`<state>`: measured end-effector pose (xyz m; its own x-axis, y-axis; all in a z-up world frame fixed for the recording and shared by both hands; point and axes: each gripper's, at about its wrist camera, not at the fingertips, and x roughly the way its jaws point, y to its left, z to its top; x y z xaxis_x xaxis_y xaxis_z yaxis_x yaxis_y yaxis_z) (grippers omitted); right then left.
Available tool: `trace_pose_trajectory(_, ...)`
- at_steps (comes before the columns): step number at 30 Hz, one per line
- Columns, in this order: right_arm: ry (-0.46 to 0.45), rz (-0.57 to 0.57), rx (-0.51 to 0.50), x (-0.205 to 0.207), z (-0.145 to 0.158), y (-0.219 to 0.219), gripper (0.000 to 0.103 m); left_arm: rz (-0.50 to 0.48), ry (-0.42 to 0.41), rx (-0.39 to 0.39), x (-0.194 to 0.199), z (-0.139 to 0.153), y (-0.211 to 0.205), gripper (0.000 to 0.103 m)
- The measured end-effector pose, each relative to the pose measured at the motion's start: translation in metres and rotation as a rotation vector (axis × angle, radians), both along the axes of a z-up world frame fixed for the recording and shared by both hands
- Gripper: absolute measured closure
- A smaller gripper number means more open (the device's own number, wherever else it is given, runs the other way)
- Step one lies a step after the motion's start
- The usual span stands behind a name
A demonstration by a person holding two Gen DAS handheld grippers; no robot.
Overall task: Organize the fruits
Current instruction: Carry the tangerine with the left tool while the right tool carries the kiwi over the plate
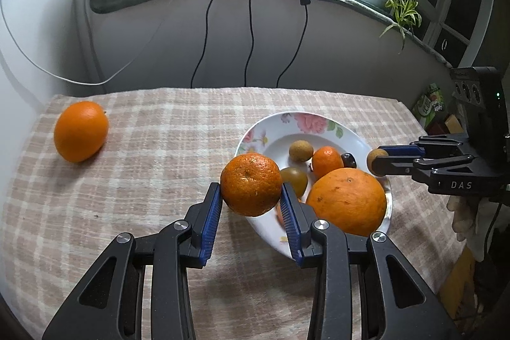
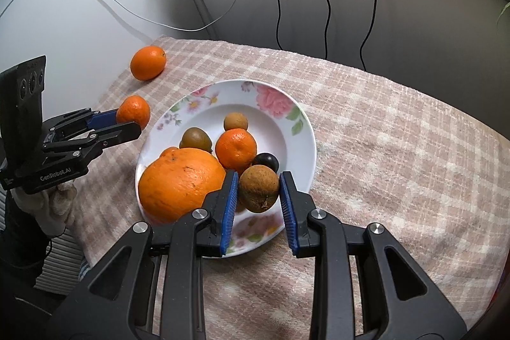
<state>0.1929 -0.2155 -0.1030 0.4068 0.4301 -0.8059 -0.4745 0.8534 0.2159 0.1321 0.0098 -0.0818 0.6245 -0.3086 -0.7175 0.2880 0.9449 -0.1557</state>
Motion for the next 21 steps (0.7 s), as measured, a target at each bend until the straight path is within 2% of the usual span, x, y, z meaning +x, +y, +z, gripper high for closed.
trace_pose_trajectory(9,-0.013,0.008,-0.006,-0.0022,-0.0038,-0.0013,0.075,-0.024,0.048,-0.023,0.0059,-0.0029,-0.0036,0.067)
trace_pose_trajectory(21,-0.014,0.028,-0.013,-0.0016,-0.0066,0.0023,0.075,-0.037,0.048,-0.009,0.0069,-0.0033,-0.0100,0.067)
